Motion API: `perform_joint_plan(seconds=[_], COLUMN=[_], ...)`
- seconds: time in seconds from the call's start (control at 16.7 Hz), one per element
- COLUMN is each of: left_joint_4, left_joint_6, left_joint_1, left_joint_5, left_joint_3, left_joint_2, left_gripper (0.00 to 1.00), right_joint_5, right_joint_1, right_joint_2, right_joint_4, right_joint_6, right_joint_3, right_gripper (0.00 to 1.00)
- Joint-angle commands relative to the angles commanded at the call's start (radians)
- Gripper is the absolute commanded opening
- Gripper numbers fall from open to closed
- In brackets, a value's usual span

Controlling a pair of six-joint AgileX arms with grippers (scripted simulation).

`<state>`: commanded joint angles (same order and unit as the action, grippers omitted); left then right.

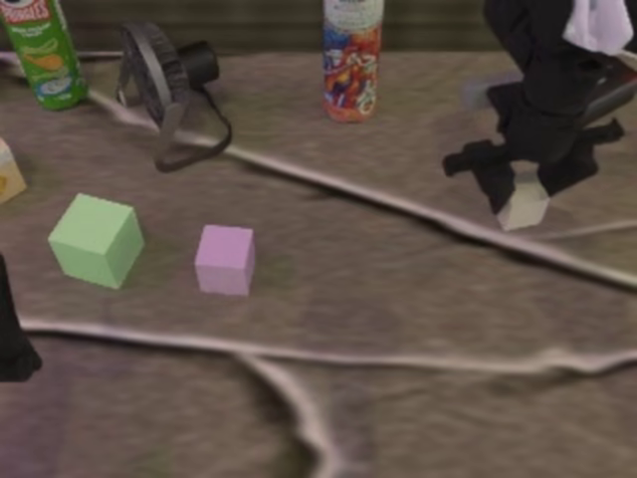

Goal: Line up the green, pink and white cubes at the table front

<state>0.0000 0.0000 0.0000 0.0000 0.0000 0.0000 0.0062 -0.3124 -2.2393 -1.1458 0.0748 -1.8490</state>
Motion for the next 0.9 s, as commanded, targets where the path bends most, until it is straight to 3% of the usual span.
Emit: perform_joint_plan(seconds=[0.48,0.66,0.9], left_joint_4=[0.0,0.0,0.0], left_joint_6=[0.0,0.0,0.0], left_joint_1=[0.0,0.0,0.0], left_joint_5=[0.0,0.0,0.0], left_joint_3=[0.0,0.0,0.0], left_joint_2=[0.0,0.0,0.0], left_gripper=[1.0,1.0,1.0], right_joint_5=[0.012,0.016,0.015], right_joint_1=[-0.306,-0.365,-0.364], right_joint_2=[0.322,0.388,0.388], right_joint_4=[0.119,0.146,0.145], right_joint_6=[0.527,0.603,0.607], right_joint_3=[0.472,0.547,0.548], right_gripper=[0.0,0.0,0.0])
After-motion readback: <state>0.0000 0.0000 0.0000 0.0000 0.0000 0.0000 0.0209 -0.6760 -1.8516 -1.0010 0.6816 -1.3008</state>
